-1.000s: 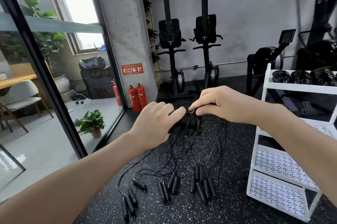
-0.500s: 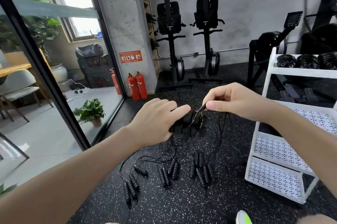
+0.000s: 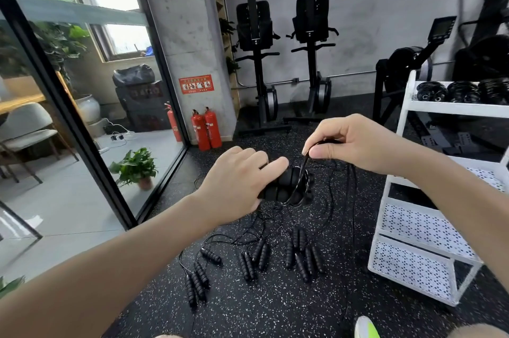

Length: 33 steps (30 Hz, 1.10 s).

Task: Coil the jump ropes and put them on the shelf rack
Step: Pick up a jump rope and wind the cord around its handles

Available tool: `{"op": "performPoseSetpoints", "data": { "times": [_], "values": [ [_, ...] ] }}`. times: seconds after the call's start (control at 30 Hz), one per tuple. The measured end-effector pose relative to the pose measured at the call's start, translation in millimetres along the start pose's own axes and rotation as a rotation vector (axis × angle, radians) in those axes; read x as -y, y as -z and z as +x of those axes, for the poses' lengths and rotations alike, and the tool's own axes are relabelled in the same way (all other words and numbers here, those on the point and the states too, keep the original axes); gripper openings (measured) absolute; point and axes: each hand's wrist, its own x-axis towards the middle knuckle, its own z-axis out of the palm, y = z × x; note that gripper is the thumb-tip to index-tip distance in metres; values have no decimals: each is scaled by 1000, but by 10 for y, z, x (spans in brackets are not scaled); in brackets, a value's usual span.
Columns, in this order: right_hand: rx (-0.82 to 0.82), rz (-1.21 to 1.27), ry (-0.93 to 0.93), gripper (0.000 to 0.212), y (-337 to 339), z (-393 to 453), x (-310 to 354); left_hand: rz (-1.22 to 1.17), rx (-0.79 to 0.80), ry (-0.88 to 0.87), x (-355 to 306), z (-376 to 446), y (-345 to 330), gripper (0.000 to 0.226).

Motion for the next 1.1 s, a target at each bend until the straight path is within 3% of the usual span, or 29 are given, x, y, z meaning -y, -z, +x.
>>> {"op": "performPoseSetpoints", "data": {
  "times": [0.17, 0.37, 0.5, 0.63, 0.77, 0.97, 1.1],
  "values": [
    [-15, 431, -19, 16, -62, 38, -91, -45, -195, -53, -38, 53, 40, 76],
    [11, 848, -57, 33, -366, 6, -279, -116, -265, -85, -62, 104, 43, 63],
    [-23, 877, -144, 7, -662, -34, -289, -207, -301, 17, -123, 154, 86, 45],
    [-65, 945, -235, 18, -889, -93, -259, -200, -239, 182, -199, 175, 55, 48],
    [-38, 813, -302, 27, -1003, -196, -186, -217, -160, 380, -214, 199, 33, 52],
    [74, 72, -250, 14, -1134, -348, 39, -71, 73, 526, -154, 248, -45, 57],
    [2, -229, -192, 18, -963, -367, 223, -50, 114, 506, -121, 182, -92, 67]
  ]
}}
